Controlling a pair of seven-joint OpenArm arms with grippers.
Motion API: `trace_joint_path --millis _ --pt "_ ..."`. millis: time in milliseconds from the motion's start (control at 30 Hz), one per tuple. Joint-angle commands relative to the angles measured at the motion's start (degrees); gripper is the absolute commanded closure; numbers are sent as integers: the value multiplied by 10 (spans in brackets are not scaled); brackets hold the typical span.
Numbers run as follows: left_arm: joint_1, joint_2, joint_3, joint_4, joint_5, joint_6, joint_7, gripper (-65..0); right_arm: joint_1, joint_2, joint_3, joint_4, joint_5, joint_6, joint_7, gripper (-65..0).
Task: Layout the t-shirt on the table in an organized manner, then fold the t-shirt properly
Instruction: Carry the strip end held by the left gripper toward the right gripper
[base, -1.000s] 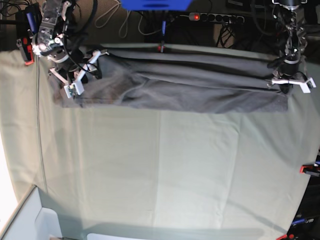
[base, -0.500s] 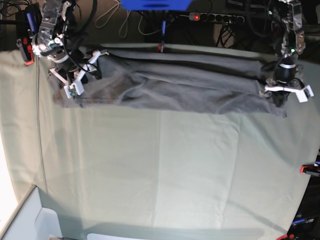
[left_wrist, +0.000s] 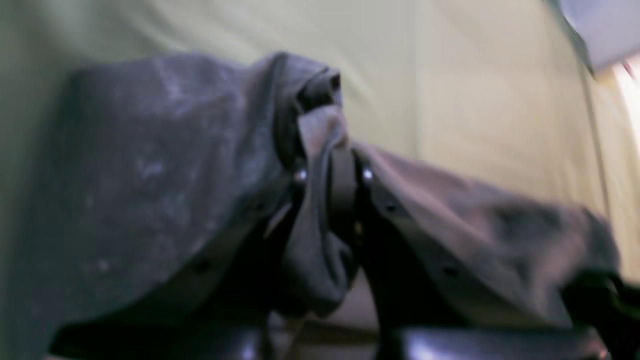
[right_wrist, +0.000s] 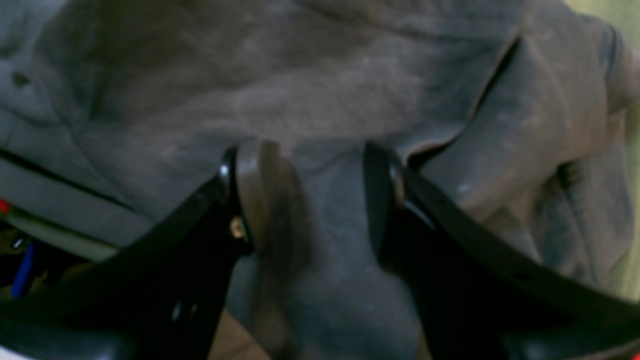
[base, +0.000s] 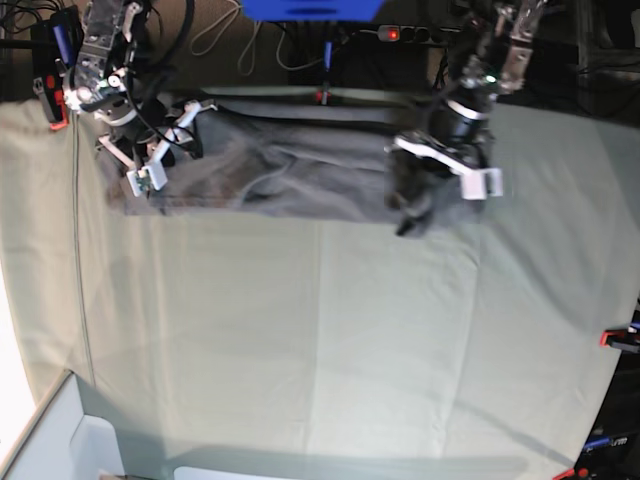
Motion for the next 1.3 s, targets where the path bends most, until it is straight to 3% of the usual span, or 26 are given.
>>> trace_joint_path --millis 0,233,600,700,833,900,1267 --pt "-12 -5 16 11 -2 -3 -16 0 2 2 1 12 10 4 9 -273" --pt "-44 -5 115 4 -2 -3 -16 0 2 2 1 13 10 4 9 -273" --pt "-92 -6 199 -34 -3 -3 -13 -2 2 2 0 13 10 4 8 -275" --pt "-97 -8 226 -41 -3 -3 -13 -61 2 3 0 13 10 4 8 -275" --pt "-97 -9 236 -39 1 -3 -13 -264 2 3 0 13 10 4 8 -276" --pt "-97 -9 238 -35 8 -3 -13 -334 2 3 0 13 10 4 8 -277" --pt "-92 -20 235 25 16 -4 -15 -354 2 -2 28 76 11 4 8 -277"
